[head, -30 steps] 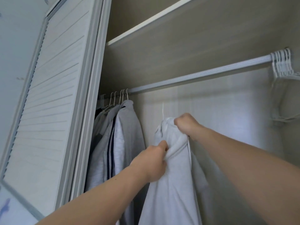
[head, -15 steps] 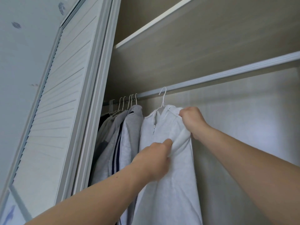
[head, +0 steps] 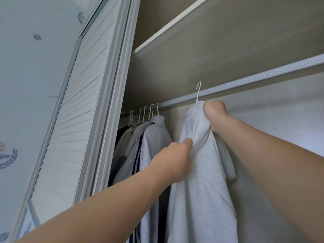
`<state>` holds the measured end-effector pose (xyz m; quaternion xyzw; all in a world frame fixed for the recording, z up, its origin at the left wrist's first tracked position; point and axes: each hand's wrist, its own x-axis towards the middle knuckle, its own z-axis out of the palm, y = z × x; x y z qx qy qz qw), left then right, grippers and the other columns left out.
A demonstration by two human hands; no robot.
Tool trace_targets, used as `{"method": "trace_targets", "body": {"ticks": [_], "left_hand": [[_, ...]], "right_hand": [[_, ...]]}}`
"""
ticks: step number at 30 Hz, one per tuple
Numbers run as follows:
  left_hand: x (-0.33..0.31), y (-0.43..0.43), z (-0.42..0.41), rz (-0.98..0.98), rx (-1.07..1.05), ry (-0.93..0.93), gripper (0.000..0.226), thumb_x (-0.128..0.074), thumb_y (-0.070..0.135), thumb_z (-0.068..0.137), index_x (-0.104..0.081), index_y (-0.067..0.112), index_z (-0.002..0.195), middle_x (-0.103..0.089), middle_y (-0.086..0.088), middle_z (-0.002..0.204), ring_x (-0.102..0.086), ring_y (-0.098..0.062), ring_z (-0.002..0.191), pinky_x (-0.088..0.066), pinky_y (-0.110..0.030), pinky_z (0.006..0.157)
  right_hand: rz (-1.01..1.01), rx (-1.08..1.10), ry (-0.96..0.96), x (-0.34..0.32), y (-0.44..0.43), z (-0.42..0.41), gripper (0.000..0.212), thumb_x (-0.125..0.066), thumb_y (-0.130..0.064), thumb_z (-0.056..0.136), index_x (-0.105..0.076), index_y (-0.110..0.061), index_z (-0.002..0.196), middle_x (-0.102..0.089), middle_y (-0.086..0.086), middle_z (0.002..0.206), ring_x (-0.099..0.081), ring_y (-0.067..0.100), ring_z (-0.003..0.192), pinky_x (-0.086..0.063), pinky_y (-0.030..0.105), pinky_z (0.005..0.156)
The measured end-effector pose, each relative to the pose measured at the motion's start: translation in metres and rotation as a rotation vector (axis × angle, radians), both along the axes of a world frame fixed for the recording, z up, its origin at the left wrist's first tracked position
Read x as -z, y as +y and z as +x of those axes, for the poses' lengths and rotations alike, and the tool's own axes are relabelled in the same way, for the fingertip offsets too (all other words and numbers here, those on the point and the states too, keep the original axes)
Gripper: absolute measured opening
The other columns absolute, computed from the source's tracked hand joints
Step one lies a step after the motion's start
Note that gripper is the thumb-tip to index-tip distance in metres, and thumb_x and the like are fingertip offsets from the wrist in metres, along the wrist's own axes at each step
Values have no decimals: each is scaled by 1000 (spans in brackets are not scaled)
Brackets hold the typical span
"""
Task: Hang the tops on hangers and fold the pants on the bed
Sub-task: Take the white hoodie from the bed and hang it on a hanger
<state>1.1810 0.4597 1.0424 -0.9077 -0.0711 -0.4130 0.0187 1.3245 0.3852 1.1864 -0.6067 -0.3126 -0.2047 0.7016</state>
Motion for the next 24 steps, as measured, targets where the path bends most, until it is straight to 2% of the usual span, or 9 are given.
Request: {"method": "trace_targets", "body": {"ticks": [4,6,9,12,15,20,24], "left_hand": [[9,22,-7,-25,-45,48,11,-46,15,97,-35,17,96,-55,-10,93,-56,-35,82,-50,-44,67],[13,33,-10,-28,-60,60,7,-46,15,97,-39,16,99,-56,-9,91,-57,-34,78,-52,-46,68],[17,46,-11,-19,-100,69,6,-46,15,98,-40,15,100,-52,-6,84,-51,-26,67,-46,-39,59],[20,58,-12,-31,-128,71,6,-45,15,98,-39,17,98,-51,-5,85,-51,-26,66,-40,-36,54],[23,68,-11,-46,-177,74,8,-45,13,97,-39,18,99,-51,-5,86,-53,-27,69,-44,-39,59],[31,89,-11,-115,-262,102,15,-46,9,97,-35,18,100,-51,-6,89,-52,-25,69,-44,-37,57],[43,110,-12,-183,-331,127,17,-46,9,97,-34,19,102,-47,-5,87,-51,-22,66,-38,-33,51]], "right_hand": [[-68,-9,36,17,21,3,31,-56,-9,88,-61,2,117,-67,21,117,-67,37,105,-56,48,95],[-92,-30,48,25,32,6,34,-57,-10,88,-59,2,120,-66,21,118,-66,37,104,-56,46,94],[-111,-64,38,32,49,7,37,-59,-14,88,-57,2,122,-64,21,121,-65,38,107,-55,45,95],[-128,-72,9,33,68,7,38,-62,-16,89,-57,4,121,-64,23,122,-64,39,109,-54,46,97],[-170,-63,-28,36,88,7,35,-63,-19,91,-60,5,116,-65,22,119,-65,36,106,-52,39,87],[-272,-149,-62,40,129,9,33,-59,-12,95,-57,4,123,-60,19,106,-56,25,81,-42,28,63],[-285,-283,-33,45,157,11,35,-59,-7,94,-55,8,126,-60,20,102,-56,25,87,-43,31,67]]}}
